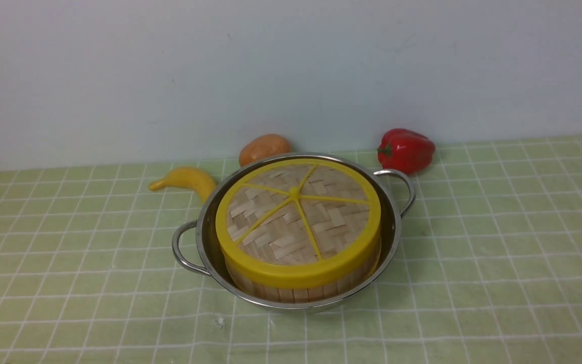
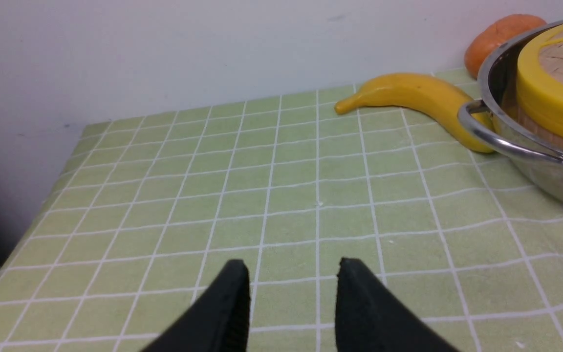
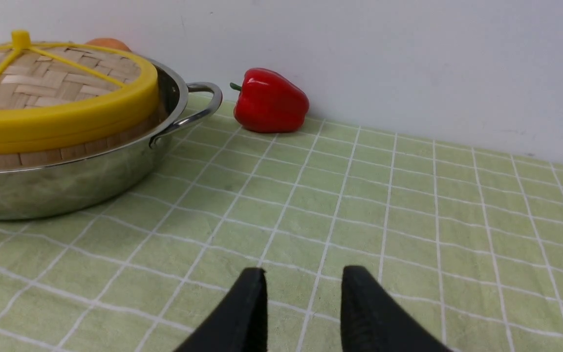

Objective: Place the steamer in the pot on the green tablecloth, and put the lid on the steamer.

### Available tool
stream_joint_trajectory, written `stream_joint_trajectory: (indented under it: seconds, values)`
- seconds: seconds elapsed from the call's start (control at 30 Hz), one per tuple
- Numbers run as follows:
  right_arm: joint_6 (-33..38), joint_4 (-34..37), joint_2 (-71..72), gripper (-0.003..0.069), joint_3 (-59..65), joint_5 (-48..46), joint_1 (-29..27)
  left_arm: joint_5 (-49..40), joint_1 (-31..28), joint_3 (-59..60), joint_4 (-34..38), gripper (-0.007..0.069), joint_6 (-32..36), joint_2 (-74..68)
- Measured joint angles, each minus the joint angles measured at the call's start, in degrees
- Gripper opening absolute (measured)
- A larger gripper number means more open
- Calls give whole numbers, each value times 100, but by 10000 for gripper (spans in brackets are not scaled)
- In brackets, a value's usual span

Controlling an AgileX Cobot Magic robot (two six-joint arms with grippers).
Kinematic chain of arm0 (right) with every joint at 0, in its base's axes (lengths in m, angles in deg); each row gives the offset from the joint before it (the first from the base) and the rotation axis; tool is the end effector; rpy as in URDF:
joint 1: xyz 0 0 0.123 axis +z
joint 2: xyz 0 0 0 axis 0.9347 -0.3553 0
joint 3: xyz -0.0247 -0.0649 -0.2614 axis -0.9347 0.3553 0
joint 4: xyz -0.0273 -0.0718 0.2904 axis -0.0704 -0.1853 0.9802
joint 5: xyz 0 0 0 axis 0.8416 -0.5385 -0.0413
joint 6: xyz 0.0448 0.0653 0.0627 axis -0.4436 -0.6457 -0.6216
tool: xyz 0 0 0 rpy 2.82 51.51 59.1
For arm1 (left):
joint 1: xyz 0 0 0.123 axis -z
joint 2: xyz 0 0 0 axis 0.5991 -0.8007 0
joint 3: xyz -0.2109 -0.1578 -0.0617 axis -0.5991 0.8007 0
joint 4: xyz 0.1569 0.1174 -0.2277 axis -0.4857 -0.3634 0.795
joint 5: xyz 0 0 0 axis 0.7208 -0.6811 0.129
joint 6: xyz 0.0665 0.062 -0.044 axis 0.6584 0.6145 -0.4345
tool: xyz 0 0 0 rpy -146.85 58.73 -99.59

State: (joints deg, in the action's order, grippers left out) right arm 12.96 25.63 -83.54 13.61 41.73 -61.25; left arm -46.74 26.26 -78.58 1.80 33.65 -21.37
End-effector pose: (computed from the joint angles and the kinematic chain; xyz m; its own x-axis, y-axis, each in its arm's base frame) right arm 0.1244 0.0260 0.1746 -0.2717 -0.0558 -0.9608 -0.2225 0.9749 0.0063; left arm 0.1266 0.0152 0.1779 -0.2584 0.1316 -0.9570 -0.0605 0.9865 0.1520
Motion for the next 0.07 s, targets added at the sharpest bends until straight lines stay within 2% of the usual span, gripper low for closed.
stream_joint_trajectory:
  seconds: [0.07]
  values:
    - [0,0,0,240,0,0,0,0,0,0,0,243,0,0]
